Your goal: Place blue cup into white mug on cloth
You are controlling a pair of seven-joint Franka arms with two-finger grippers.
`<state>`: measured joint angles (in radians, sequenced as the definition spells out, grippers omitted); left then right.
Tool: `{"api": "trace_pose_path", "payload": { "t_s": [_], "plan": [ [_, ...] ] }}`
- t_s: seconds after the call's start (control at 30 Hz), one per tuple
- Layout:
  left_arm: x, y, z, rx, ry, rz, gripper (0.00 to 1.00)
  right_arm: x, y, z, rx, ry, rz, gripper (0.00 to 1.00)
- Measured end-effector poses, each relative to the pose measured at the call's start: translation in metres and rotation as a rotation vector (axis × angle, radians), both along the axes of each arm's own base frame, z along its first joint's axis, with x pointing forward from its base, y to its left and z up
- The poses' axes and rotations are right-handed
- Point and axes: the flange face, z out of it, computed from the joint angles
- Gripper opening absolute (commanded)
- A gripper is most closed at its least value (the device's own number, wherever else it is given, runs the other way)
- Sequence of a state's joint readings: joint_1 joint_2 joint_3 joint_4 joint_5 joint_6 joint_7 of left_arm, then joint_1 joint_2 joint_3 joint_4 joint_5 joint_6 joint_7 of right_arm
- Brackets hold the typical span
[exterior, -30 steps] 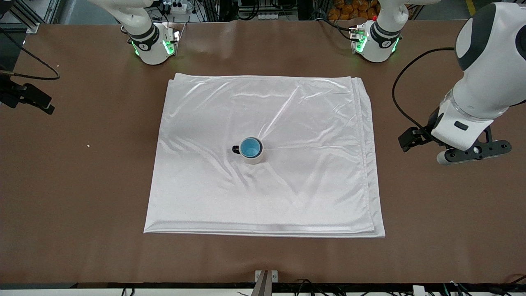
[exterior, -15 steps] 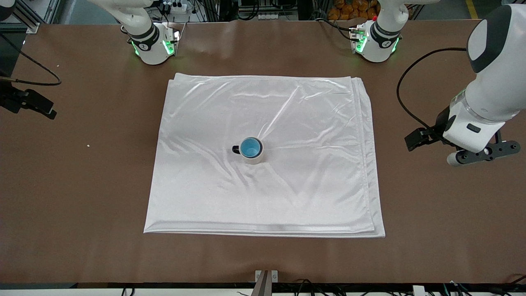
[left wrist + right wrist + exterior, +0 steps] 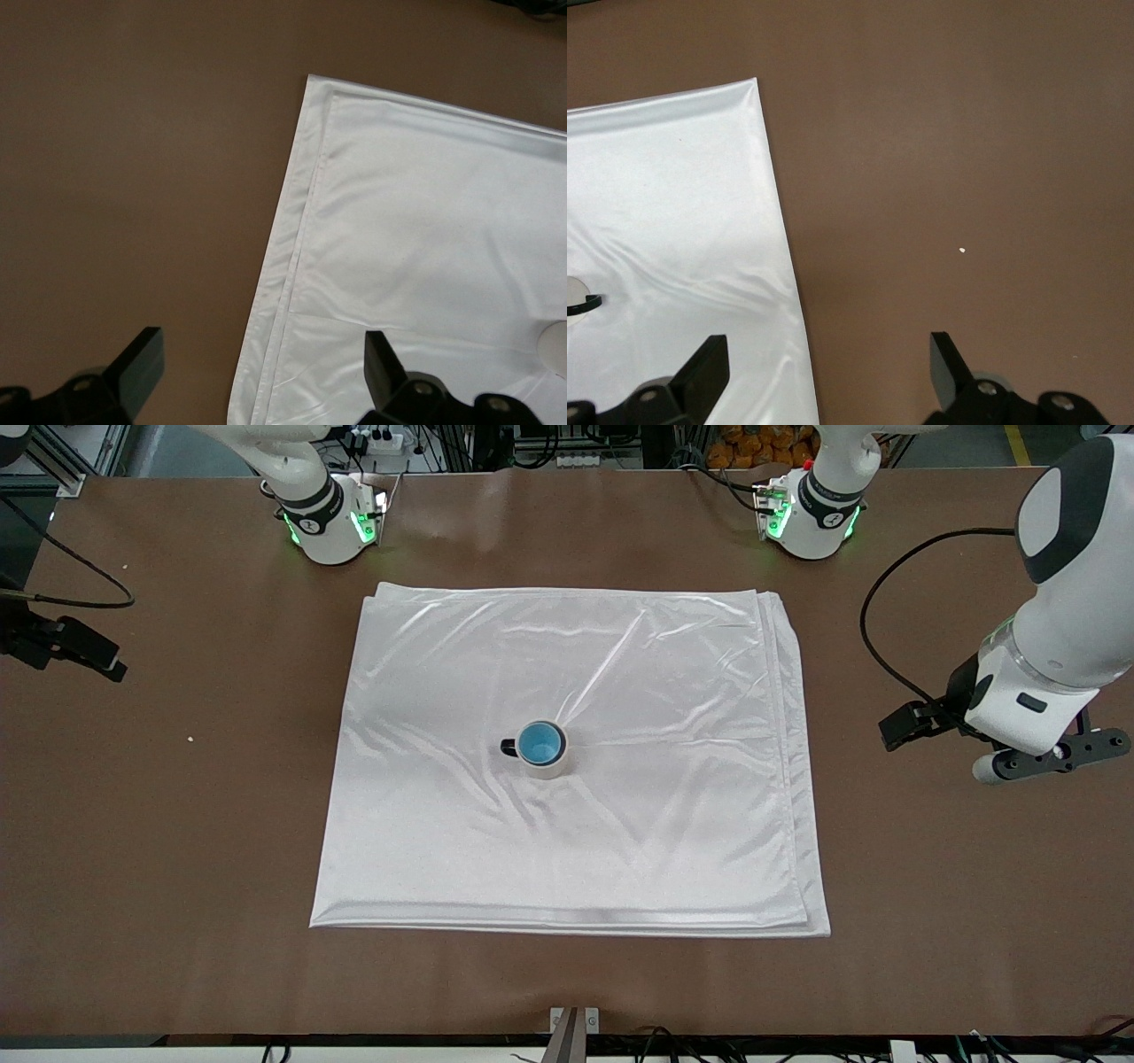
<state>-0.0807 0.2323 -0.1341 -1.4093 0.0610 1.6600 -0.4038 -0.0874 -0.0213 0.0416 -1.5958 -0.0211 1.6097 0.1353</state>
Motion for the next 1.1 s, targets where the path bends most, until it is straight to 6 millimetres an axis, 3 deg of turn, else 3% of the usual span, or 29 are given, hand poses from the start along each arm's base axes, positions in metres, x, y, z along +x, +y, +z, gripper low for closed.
{"api": "trace_pose_path", "payload": {
  "t_s": [0.27, 0.53, 1.1],
  "plan": [
    [0.0, 0.002, 0.0, -0.007, 0.003, -0.066, 1.0, 0.0, 0.0, -0.001, 0.0, 0.002, 0.0, 1.0],
    [0.002, 0.017, 0.002, 0.0, 0.001, -0.143, 1.0, 0.001, 0.0, -0.001, 0.0, 0.002, 0.0, 1.0],
    [-0.012, 0.03, 0.038, 0.005, -0.05, -0.137, 1.0, 0.001, 0.0, -0.001, 0.0, 0.003, 0.0, 1.0]
  ]
}}
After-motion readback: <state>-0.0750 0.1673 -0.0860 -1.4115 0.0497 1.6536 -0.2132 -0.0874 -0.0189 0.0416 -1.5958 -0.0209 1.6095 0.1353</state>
